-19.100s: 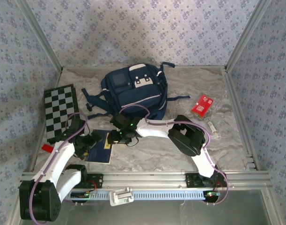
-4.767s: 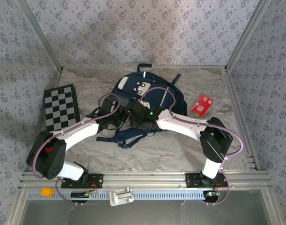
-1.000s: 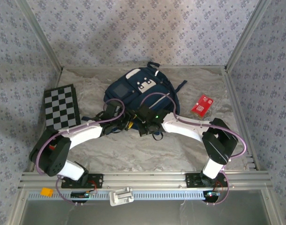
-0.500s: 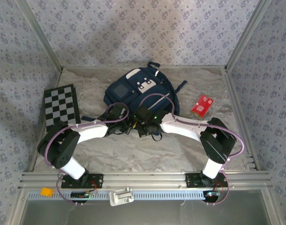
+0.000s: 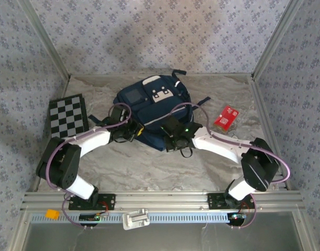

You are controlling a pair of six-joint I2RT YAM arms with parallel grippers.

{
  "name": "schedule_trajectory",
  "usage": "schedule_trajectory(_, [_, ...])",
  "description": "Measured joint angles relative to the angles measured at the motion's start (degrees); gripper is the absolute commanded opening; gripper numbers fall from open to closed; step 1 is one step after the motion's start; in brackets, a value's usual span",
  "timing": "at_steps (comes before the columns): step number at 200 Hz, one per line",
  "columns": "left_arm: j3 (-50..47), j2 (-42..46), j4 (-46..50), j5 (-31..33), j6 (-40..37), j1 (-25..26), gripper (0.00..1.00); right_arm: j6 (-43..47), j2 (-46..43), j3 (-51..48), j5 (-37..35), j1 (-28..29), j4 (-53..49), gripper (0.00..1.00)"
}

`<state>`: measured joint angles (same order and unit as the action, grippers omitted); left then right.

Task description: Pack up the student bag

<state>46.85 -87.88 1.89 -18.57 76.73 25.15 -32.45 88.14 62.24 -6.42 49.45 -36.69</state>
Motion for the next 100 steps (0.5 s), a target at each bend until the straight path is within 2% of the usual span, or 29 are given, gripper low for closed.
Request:
schedule_trajectory(24, [4.2, -3.4, 1.8, -1.4, -2.9, -0.7, 0.00, 0.9, 0.0, 0.8, -0.6, 0.4, -1.7, 0.00])
schedule_trajectory(51, [8.4, -7.0, 2.2, -1.9, -6.7, -2.3, 0.00, 1.3, 5.2, 7.3, -0.3, 3.4, -2.8, 0.00])
schedule_trajectory(78, [9.5, -7.2, 2.3, -3.4, -10.3, -4.6, 0.15, 1.2, 8.5, 9.9, 2.6, 5.2, 1.5, 0.00])
schedule_trajectory(100, [9.3, -6.5, 2.6, -4.5, -12.6, -6.5, 0.38, 1.2, 9.5, 10.0, 3.8, 5.3, 3.9, 0.00])
